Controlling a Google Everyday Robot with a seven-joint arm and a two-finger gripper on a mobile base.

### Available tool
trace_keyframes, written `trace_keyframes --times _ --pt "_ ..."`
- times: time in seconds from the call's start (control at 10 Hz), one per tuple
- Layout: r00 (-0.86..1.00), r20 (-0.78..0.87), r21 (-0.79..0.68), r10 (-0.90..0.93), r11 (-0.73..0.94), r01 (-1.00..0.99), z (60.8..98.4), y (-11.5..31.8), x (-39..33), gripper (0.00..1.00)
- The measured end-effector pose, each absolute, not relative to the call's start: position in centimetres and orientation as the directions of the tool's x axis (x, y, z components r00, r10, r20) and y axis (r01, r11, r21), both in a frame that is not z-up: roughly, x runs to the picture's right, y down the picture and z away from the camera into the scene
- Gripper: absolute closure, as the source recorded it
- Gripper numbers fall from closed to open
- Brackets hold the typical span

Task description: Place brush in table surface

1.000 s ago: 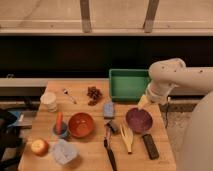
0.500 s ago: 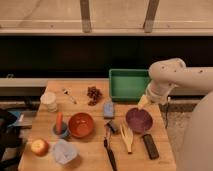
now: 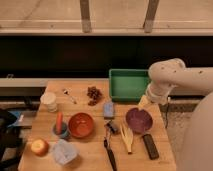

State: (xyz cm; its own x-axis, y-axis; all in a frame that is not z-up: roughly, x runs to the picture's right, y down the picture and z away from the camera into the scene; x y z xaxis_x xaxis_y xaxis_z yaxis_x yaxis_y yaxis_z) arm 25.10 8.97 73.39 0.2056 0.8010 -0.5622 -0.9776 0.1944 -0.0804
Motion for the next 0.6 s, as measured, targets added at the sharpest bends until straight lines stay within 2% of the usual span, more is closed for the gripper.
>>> trace_keyframes --times 0.3,0.6 --pt "0.298 -0.562 -0.143 0.772 0.264 -0.954 74.1 11.1 21.4 0.24" --pt "0.371 -0.553 -0.194 0.746 0.318 -0.928 73.2 13.2 17.5 0.24"
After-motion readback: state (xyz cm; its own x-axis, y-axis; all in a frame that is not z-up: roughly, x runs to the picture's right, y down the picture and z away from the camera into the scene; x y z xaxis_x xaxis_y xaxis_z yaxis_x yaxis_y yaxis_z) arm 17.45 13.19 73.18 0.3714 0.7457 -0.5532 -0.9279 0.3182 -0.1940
